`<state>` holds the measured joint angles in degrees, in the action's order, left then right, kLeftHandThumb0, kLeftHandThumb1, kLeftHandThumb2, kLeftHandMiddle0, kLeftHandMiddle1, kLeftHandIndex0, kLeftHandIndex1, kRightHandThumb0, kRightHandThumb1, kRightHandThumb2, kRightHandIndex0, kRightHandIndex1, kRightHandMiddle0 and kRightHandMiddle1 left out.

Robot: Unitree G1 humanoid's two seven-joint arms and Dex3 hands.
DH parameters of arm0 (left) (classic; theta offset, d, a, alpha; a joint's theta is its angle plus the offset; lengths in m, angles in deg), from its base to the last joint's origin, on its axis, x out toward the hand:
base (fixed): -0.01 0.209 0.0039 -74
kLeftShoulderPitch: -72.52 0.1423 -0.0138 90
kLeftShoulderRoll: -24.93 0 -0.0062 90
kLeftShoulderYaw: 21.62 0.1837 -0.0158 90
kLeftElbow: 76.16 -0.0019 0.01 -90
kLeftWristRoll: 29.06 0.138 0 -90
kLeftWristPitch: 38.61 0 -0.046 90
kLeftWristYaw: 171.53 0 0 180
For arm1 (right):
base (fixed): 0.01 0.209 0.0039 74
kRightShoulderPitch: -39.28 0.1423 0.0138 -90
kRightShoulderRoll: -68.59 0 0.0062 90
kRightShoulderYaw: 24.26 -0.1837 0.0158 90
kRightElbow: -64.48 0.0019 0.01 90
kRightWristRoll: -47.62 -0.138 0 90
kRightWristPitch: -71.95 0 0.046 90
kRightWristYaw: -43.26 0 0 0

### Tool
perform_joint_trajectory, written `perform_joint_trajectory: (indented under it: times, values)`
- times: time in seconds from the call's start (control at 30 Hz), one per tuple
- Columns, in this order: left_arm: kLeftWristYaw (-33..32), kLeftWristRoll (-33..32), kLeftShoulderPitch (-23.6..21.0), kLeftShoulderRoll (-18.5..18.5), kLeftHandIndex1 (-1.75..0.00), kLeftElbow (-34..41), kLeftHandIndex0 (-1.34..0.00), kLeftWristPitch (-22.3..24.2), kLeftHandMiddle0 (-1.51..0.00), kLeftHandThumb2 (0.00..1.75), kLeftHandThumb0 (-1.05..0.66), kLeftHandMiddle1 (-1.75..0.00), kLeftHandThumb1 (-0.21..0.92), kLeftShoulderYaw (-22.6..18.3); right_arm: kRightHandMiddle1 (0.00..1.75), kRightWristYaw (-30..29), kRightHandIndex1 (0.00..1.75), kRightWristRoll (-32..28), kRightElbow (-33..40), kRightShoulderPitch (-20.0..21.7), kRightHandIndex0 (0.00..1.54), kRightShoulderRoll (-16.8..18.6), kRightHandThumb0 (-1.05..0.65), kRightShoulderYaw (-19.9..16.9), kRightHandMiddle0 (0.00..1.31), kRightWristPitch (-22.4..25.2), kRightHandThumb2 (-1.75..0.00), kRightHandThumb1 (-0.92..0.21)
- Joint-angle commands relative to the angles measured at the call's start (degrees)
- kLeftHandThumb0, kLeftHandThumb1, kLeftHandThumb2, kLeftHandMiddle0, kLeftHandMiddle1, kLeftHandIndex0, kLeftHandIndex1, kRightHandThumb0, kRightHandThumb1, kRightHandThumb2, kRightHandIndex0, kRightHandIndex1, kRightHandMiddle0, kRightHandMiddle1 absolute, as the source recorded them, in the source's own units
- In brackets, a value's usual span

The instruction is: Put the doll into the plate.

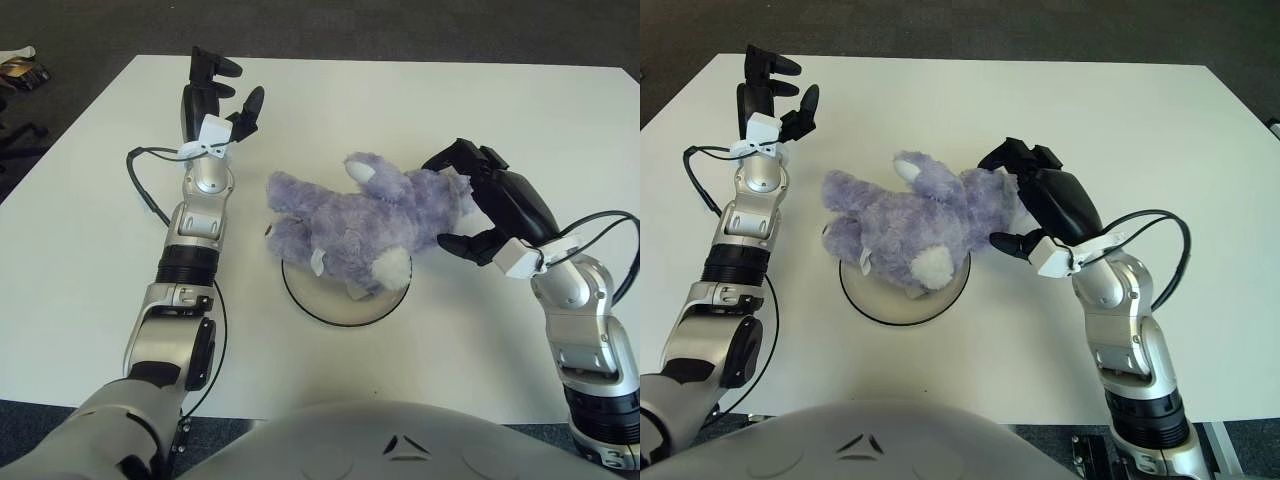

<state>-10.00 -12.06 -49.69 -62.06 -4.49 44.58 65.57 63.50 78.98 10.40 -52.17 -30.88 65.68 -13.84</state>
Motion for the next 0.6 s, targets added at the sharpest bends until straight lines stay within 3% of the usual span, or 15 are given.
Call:
perform_joint_trajectory:
  times: [0.0, 0.23, 0.57]
  values:
    - [-0.9, 1.0, 0.3, 0.1, -1.75, 0.2, -0.31, 0.7, -0.31, 0.68, 0.0, -1.48, 0.76, 0.2, 1.35, 0.5, 0.67, 3.3, 1.2, -0.3, 0.0, -1.8, -0.05, -0.5, 0.0, 0.6, -1.45, -0.08]
    - [-1.7, 1.8, 0.3, 0.2, -1.75, 0.3, -0.34, 1.4, -0.33, 0.76, 0.0, -1.47, 0.7, 0.3, 1.39, 0.7, 0.81, 3.4, 2.1, -0.8, 0.0, -2.1, -0.21, -1.5, 0.0, 0.9, -1.39, -0.08]
    - [-1.6, 2.6, 0.4, 0.3, -1.75, 0.7, -0.35, 2.3, -0.36, 0.77, 0.0, -1.46, 0.69, 0.6, 1.35, 3.3, 0.82, 1.3, 3.0, -1.2, 0.0, -2.7, -0.33, -2.7, 0.0, 1.7, -1.33, -0.08]
